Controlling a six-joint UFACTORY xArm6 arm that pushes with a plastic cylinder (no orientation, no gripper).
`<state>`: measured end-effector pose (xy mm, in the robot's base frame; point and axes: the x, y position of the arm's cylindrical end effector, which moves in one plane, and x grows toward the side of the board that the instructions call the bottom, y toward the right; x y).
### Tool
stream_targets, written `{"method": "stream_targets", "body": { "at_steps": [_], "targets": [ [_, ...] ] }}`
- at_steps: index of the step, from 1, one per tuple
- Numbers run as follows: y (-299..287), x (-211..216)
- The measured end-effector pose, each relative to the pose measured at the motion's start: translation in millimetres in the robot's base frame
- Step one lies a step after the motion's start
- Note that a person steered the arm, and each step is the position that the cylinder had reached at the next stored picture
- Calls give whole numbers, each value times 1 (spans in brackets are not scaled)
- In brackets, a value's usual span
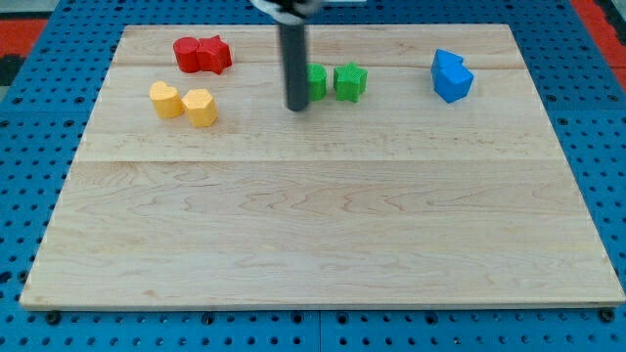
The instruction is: Move the blue triangle parallel right to the blue cube
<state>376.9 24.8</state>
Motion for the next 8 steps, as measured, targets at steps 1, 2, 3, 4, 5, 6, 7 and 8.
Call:
{"method": "stream_targets", "body": {
  "at_steps": [1,2,3,4,5,6,7,8],
  "targets": [
    [148,4],
    [233,-21],
    [220,-49],
    [135,-42],
    [107,-35],
    [184,-24],
    [195,-109],
    [172,-181]
  ]
}}
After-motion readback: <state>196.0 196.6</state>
